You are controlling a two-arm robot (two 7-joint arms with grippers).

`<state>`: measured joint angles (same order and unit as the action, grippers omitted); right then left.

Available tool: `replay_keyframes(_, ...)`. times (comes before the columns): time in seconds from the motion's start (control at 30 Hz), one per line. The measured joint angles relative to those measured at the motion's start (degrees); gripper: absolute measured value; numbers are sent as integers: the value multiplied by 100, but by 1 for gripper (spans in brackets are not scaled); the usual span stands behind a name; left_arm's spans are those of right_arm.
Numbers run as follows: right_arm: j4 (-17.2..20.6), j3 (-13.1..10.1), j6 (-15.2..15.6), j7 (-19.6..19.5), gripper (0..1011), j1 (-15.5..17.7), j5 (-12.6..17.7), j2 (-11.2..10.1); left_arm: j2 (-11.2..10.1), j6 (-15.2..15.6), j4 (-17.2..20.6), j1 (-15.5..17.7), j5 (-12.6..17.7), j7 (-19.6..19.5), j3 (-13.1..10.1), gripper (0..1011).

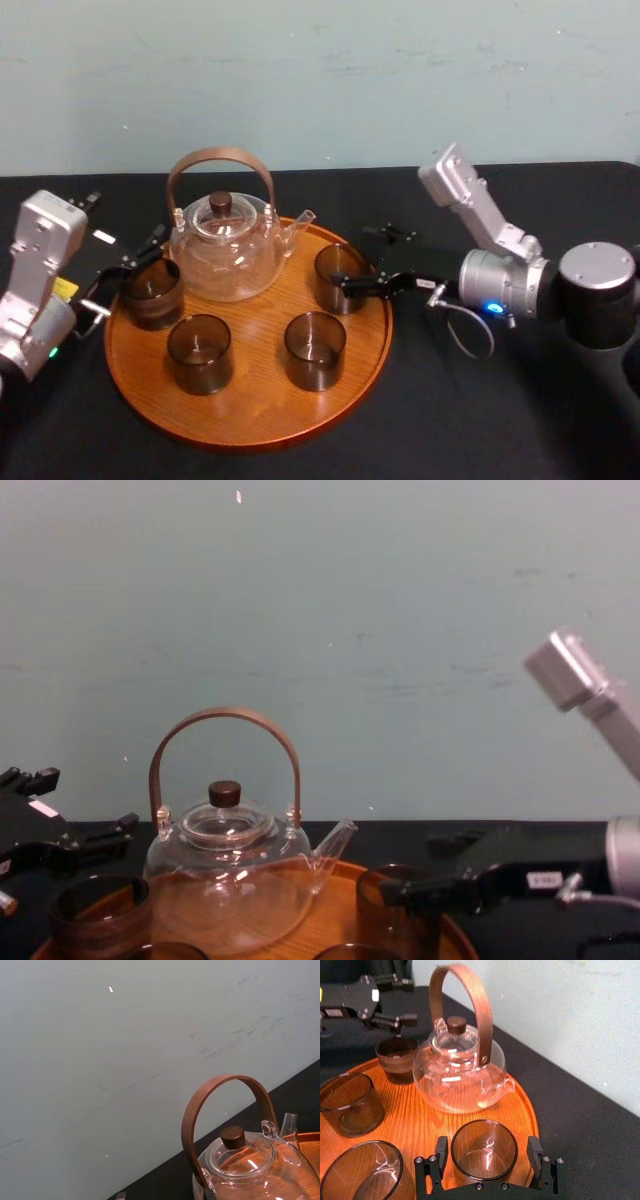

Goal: Pick up the glass from the table and place it on the tray.

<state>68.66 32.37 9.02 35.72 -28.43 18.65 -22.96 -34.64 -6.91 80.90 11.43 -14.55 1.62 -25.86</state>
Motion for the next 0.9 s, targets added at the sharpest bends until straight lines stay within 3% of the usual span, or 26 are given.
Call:
replay_keyframes(0.6, 1252, -523, -62, -66, 1002, 505, 669, -693, 0, 0, 0, 0, 0, 0, 0, 1001)
replay_keyframes(0.9, 1618, -1003, -159, -737, 1002, 947, 868, -919, 0, 0, 0, 0, 0, 0, 0, 1001)
